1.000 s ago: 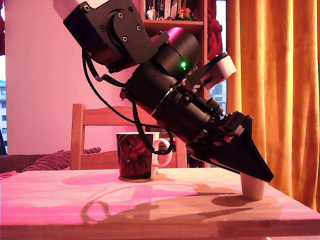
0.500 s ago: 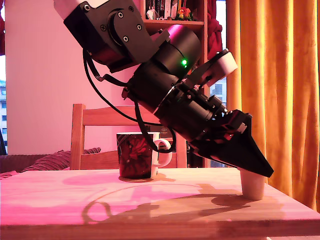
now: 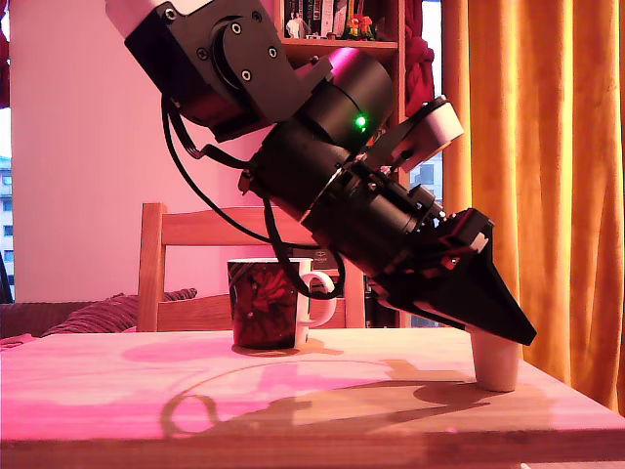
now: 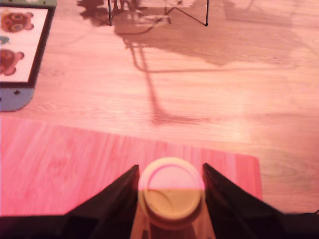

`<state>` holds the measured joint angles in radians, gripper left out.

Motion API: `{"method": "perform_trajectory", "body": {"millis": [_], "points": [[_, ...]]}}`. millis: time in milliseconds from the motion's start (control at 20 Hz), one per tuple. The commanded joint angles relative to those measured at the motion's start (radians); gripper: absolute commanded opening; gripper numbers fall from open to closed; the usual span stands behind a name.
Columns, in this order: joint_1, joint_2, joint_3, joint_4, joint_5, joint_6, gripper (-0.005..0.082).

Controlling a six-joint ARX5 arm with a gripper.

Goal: Pick up the coffee capsules on the table and drop them inside the coffee cup

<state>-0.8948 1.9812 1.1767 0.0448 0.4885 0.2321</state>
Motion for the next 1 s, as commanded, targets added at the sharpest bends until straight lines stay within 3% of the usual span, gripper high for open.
{"method": "perform_trajectory", "body": {"millis": [0, 100, 550, 950], "points": [[0.0, -0.009, 0.006, -0.012, 0.0, -0.024, 0.0301], [0.007, -0.031, 0.006, -0.038, 0.001, -0.053, 0.0301], [0.083, -0.188, 0.006, -0.185, 0.0, -0.053, 0.0301], [0.219, -0.327, 0.006, -0.202, 0.0, -0.05, 0.0301]]}}
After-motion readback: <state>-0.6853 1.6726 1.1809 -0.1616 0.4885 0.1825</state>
